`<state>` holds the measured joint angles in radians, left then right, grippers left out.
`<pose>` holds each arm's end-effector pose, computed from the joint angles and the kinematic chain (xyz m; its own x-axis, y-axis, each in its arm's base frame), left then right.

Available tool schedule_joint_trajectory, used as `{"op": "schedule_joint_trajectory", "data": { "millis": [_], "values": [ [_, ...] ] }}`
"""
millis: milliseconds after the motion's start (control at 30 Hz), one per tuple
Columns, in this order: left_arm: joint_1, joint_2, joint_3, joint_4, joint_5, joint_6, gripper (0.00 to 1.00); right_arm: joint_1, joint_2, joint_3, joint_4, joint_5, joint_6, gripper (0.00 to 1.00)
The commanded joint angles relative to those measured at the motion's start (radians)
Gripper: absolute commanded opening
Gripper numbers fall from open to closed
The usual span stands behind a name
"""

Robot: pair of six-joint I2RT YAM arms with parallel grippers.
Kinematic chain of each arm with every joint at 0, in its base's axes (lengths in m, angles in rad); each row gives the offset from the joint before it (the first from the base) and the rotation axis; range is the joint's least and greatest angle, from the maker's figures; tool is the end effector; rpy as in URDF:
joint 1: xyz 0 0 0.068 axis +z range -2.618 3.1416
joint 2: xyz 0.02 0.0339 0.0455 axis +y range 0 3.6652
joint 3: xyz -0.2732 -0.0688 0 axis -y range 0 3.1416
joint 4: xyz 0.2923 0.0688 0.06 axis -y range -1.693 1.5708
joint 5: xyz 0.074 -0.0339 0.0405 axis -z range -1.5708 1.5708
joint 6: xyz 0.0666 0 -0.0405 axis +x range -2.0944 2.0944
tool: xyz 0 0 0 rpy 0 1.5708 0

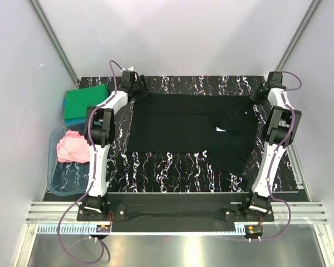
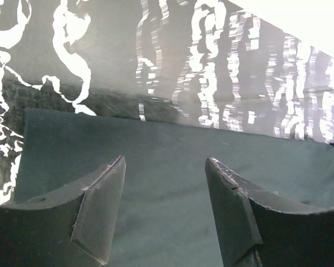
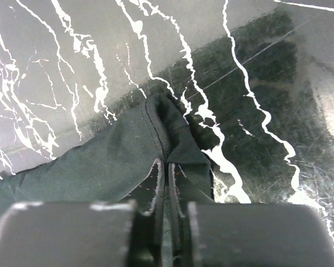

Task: Fold and stack the t-shirts
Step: Fold the tshirt

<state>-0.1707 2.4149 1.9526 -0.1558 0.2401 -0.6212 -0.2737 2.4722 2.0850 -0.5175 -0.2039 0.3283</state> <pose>0.6138 -0.1219 0.1380 -0.6716 -0.4579 -0.5825 -0.0429 0.8089 -0.5864 0.5944 -0.1529 0.1187 -0.6700 0.5161 -0.5336 0.3806 0.8560 0.3499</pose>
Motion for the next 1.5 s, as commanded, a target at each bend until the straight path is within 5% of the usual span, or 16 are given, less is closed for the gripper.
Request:
{"op": "schedule_joint_trajectory", "data": {
  "millis": [0, 533, 633, 833, 1033, 1167, 1467],
  "values": [
    [0.014, 0.053, 0.052, -0.001, -0.01, -0.02, 0.65, -0.019, 0.001, 0.03, 0.028, 0.027, -0.018, 0.01],
    [0.043, 0.093, 0.106, -0.225, -0.177, -0.063, 0.64, -0.038, -0.137, -0.241, 0.22, 0.104, 0.224, 0.0],
    [0.043, 0.085, 0.101, -0.203, -0.162, -0.058, 0.64, -0.038, -0.134, -0.261, 0.303, 0.042, 0.267, 0.08],
    [0.043, -0.066, 0.082, -0.18, -0.08, -0.02, 0.64, -0.035, -0.154, -0.154, 0.222, -0.069, 0.256, 0.43],
    [0.014, -0.437, -0.112, -0.257, -0.122, 0.066, 0.65, -0.035, -0.389, -0.195, -0.174, 0.136, 0.336, 0.62],
    [-0.05, -0.667, -0.421, -0.243, -0.122, 0.121, 0.66, -0.032, -0.568, -0.394, -0.387, 0.198, 0.371, 0.6],
    [-0.079, -1.06, -1.026, -0.149, -0.119, 0.035, 0.66, -0.016, -0.924, -0.952, -0.426, 0.262, 0.416, 0.52]
  ]
}}
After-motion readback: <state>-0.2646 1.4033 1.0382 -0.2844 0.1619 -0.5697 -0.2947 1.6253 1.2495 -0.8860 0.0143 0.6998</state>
